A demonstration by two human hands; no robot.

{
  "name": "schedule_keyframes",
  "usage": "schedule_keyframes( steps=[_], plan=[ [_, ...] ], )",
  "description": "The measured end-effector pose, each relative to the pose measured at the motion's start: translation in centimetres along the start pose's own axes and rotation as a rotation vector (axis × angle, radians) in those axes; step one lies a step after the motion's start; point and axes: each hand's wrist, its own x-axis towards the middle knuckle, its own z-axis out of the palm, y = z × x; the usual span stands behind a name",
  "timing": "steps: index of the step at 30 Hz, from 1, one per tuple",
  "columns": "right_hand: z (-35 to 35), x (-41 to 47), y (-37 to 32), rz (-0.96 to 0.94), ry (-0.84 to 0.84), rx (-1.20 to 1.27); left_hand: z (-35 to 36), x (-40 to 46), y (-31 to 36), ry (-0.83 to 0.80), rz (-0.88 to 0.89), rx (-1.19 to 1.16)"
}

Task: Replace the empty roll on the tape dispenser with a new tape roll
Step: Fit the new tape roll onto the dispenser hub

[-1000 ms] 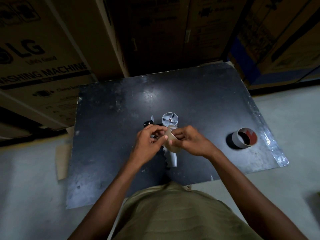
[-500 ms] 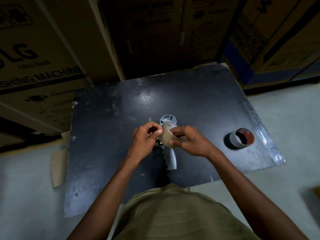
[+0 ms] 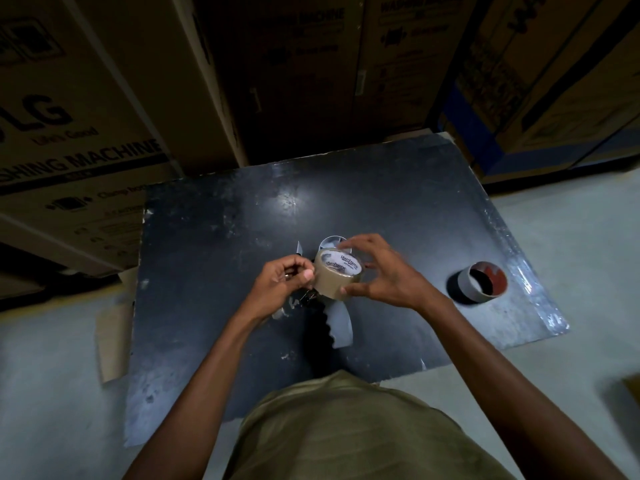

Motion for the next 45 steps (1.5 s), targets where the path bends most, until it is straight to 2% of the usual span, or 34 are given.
schedule_keyframes(
  steps=[4, 8, 14, 17, 22, 24, 28, 35, 38, 45],
  plan=[
    [-0.5, 1.0, 0.5, 0.082, -0.169, 0.109, 0.0, 0.0, -0.2, -0.050, 0.008, -0.012],
    [-1.4, 1.8, 0.1, 0.032, -0.216, -0.071, -0.3, 0.3, -0.3, -0.076, 0.001, 0.083],
    [-1.8, 4.5, -0.3, -0.083, -0.078, -0.278, 0.3, 2.3, -0.8, 0.220, 0.053, 0.216],
    [-2.1, 6.4, 0.5, -0.066, -0.029, -0.322, 0.2, 2.9, -1.0, 0.289, 0.064, 0.222],
    [-1.7, 8.4, 1.0, -0.052, -0.049, -0.409, -0.5, 4.3, -1.3, 0.401, 0.011, 0.276],
    [-1.3, 9.0, 1.5, -0.045, -0.067, -0.416, -0.6, 4.7, -1.0, 0.382, -0.004, 0.320],
    [-0.7, 9.2, 2.2, -0.059, -0.090, -0.418, -1.1, 5.5, -1.7, 0.240, -0.004, 0.457],
    [0.0, 9.5, 2.8, -0.060, -0.116, -0.443, -0.5, 6.6, -2.0, 0.042, -0.114, 0.756],
    [0.0, 9.4, 3.1, -0.050, -0.115, -0.427, -0.1, 7.1, -2.4, 0.023, -0.113, 0.841],
    [-0.5, 9.5, 3.2, -0.024, -0.111, -0.415, 0.5, 7.5, -2.7, 0.069, -0.077, 0.864]
  ],
)
